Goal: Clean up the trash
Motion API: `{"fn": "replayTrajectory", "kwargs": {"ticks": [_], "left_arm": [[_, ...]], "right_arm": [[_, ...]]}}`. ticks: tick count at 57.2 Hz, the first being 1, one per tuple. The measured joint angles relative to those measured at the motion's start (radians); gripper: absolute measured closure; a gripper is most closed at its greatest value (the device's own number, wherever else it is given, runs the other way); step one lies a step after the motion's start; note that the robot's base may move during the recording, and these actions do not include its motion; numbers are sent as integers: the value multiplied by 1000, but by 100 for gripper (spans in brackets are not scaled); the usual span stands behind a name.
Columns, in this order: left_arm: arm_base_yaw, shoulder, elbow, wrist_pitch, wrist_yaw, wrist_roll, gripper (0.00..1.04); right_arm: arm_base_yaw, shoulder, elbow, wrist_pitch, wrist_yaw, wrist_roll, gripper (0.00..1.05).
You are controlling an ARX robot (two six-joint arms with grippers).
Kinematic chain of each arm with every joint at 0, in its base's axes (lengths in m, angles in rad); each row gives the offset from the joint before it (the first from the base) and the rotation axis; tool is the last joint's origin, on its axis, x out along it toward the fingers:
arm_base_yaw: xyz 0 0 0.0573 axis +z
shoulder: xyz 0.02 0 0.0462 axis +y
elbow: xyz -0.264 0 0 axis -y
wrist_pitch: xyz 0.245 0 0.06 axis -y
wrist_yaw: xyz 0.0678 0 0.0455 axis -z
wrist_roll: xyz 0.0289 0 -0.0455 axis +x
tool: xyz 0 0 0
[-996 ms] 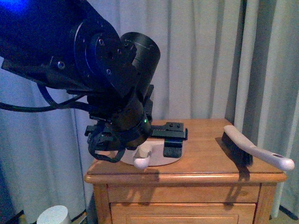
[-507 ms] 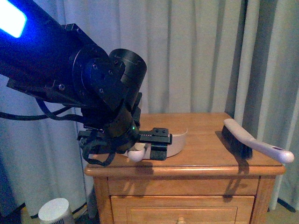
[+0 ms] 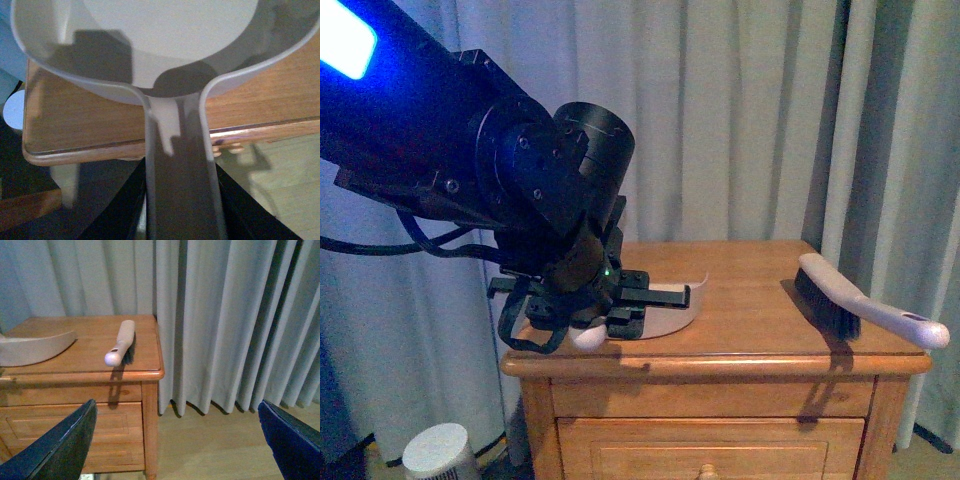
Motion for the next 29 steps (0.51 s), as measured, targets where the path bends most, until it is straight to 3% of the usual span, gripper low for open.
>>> {"fn": "replayTrajectory", "kwargs": {"ticks": [15,29], "left_arm": [[11,-99,-74,163,26,0,76],[56,-395,-238,412,65,61,76]], "right_arm": [[0,0,0,0,0,0,7],[0,0,0,0,0,0,7]]}}
